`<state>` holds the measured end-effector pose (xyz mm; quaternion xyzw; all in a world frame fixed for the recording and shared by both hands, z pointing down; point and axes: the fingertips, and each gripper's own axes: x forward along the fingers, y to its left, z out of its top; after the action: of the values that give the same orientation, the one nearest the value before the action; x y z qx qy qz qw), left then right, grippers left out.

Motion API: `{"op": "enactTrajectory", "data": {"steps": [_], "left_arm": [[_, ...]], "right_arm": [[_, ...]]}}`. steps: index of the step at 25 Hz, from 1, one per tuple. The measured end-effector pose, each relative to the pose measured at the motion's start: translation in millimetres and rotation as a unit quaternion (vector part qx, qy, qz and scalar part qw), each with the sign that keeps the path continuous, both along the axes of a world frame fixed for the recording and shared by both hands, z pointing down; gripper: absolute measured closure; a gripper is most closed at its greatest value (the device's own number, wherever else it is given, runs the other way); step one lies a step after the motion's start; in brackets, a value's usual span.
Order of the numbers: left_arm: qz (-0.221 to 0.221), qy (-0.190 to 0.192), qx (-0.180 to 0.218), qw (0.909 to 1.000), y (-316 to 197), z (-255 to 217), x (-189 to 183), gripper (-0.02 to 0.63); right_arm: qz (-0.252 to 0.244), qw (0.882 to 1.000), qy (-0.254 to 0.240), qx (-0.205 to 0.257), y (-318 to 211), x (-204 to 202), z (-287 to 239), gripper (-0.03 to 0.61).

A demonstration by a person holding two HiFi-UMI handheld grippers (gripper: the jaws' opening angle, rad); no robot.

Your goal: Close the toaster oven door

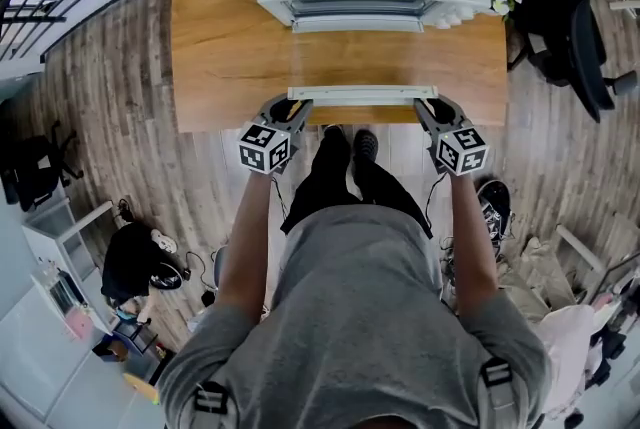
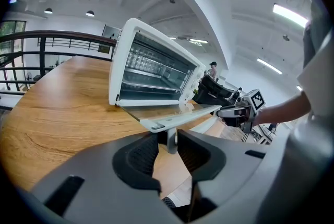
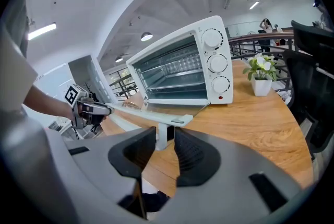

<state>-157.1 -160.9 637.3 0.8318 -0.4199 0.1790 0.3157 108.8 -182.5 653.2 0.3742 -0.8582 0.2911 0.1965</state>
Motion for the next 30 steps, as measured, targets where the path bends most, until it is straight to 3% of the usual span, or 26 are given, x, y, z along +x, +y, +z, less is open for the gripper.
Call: {"op": "enactTrajectory", "data": {"steps": [11, 18, 30], "left_arm": [[-0.002, 0.039, 0.006, 0.9992, -12.4, -23.9, -2.0, 0.483], [-0.006, 0.086, 0.014, 0.9962, -23.9, -44.6, -5.3, 0.482], [0.026, 0.102, 0.035, 0.9938, -49.3, -69.5, -3.7, 0.469]], "right_arm": [[0.016, 1.000, -0.021, 0.007, -12.0, 0.4, -25.2, 0.454], [0.022, 0.999, -0.048, 0.007, -24.0, -0.2, -46.6, 0.453], [0.041, 0.997, -0.065, 0.025, -48.4, -1.7, -71.8, 0.453]]}}
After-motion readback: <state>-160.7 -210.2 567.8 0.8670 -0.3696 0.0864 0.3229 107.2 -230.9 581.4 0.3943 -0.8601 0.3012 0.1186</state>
